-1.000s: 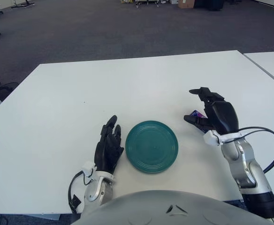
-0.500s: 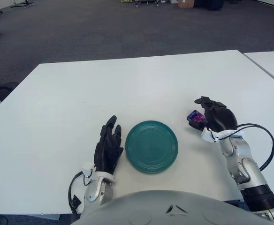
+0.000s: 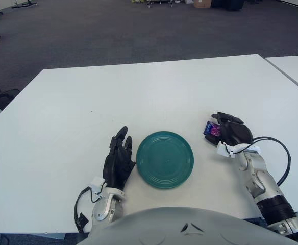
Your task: Put the gum into the plate.
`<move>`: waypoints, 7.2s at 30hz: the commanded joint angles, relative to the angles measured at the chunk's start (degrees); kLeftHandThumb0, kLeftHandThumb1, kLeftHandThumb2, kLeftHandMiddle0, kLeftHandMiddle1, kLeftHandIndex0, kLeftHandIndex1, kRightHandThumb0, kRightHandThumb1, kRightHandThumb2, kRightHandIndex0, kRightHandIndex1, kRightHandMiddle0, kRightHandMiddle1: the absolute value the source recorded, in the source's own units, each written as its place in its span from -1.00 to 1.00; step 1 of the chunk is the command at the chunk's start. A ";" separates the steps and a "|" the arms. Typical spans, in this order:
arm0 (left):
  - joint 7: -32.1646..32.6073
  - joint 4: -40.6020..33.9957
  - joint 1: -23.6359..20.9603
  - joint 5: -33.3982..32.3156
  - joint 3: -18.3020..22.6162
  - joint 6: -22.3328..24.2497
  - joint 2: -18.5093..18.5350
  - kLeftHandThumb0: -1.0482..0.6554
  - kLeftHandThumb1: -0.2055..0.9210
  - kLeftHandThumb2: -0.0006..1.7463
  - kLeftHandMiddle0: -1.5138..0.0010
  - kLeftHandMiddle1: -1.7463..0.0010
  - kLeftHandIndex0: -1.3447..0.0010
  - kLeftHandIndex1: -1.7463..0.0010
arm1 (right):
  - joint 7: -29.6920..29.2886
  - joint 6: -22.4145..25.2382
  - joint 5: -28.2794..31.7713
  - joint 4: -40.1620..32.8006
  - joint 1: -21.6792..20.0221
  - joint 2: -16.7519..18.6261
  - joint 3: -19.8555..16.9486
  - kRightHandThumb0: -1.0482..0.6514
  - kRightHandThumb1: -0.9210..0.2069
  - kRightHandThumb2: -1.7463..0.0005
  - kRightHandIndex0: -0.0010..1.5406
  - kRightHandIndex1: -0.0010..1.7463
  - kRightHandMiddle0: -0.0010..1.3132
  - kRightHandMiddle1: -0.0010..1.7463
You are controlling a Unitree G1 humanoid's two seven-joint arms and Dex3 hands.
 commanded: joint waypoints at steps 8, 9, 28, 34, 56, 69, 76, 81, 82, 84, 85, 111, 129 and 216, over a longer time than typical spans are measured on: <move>-0.80 1.29 0.05 -0.45 0.37 0.54 0.55 -1.00 1.00 0.10 0.91 1.00 1.00 0.48 | -1.07 1.57 -0.63 4.81 0.42 -0.17 4.29 -0.90 -1.00 0.17 -0.84 -1.00 -1.00 -0.37; -0.94 1.32 0.02 -0.71 0.39 0.61 0.51 -1.00 1.00 0.11 0.91 1.00 1.00 0.48 | -1.37 1.57 -0.53 5.23 0.35 -0.12 4.52 -0.89 -1.00 0.17 -0.84 -1.00 -1.00 -0.37; -2.94 3.00 -1.62 -3.99 1.28 0.30 0.31 -1.00 1.00 0.08 0.89 0.99 1.00 0.44 | -9.60 1.76 -1.45 10.67 -0.99 0.49 9.25 -0.70 -1.00 0.44 -0.41 -0.86 -0.90 0.45; -4.26 4.23 -2.10 -4.51 1.54 -1.43 0.20 -1.00 1.00 0.07 0.90 1.00 1.00 0.46 | -8.43 1.65 -0.89 7.91 0.45 -1.15 9.28 -0.59 -1.00 0.55 -0.28 -0.79 -0.73 0.80; -7.75 7.41 -3.36 -6.97 2.89 -4.45 -0.35 -1.00 1.00 0.02 0.92 1.00 1.00 0.45 | -2.64 1.48 -1.74 -1.45 3.53 -6.72 9.45 -0.23 -0.53 0.09 -0.50 0.12 -0.33 0.88; -9.56 7.98 -3.82 -9.64 3.86 -3.90 -0.66 -1.00 1.00 -0.01 0.97 1.00 1.00 0.60 | 2.52 -0.89 -0.84 -4.03 3.35 -10.72 8.61 -0.21 -0.79 0.37 -0.61 0.30 -0.41 0.84; -8.83 8.72 -3.93 -6.58 3.90 -5.25 -0.18 -1.00 1.00 0.00 0.95 1.00 1.00 0.55 | 3.28 -2.35 -0.53 -3.86 3.26 -11.60 8.10 -0.20 -0.96 0.52 -0.69 0.28 -0.48 0.84; -8.96 8.73 -3.76 -5.78 3.96 -5.67 -0.18 -1.00 1.00 0.00 0.95 1.00 1.00 0.55 | 3.13 -3.28 -0.32 -3.50 3.36 -11.56 7.94 -0.19 -0.99 0.55 -0.74 0.25 -0.50 0.85; -9.06 8.67 -3.75 -5.92 3.97 -5.55 -0.19 -1.00 1.00 0.00 0.95 1.00 1.00 0.55 | 3.08 -3.50 -0.25 -3.38 3.34 -11.53 7.90 -0.19 -1.00 0.55 -0.74 0.25 -0.51 0.85; -9.35 8.53 -3.72 -6.52 4.04 -5.24 -0.23 -1.00 1.00 0.00 0.95 1.00 1.00 0.55 | 2.98 -3.98 -0.11 -3.13 3.31 -11.46 7.87 -0.19 -1.00 0.54 -0.76 0.23 -0.52 0.86; -9.51 8.45 -3.71 -6.88 4.09 -5.06 -0.25 -1.00 1.00 0.01 0.95 1.00 1.00 0.56 | 2.92 -4.21 -0.05 -3.00 3.29 -11.42 7.88 -0.33 -0.95 0.57 -0.76 0.15 -0.67 0.76; -10.38 8.48 -5.33 -8.63 6.03 -2.26 0.49 -1.00 1.00 -0.09 1.00 1.00 1.00 0.66 | 15.67 -12.30 8.00 -13.96 4.38 -18.48 0.50 -1.00 -1.00 0.14 -0.81 -0.99 -1.00 -0.72; -6.25 6.01 -4.53 -5.00 5.85 -1.97 -0.70 -1.00 1.00 -0.16 0.98 0.99 1.00 0.70 | 18.12 -22.63 8.34 -11.53 2.75 -24.66 -1.40 -1.00 -1.00 0.01 -0.89 -1.00 -1.00 -0.90; -6.87 4.91 -4.13 -6.82 7.95 -0.46 1.01 -1.00 1.00 -0.20 0.97 1.00 1.00 0.61 | 5.53 -18.98 -4.77 -2.11 2.73 -26.98 3.05 -0.79 -1.00 0.32 -0.58 0.58 -1.00 0.65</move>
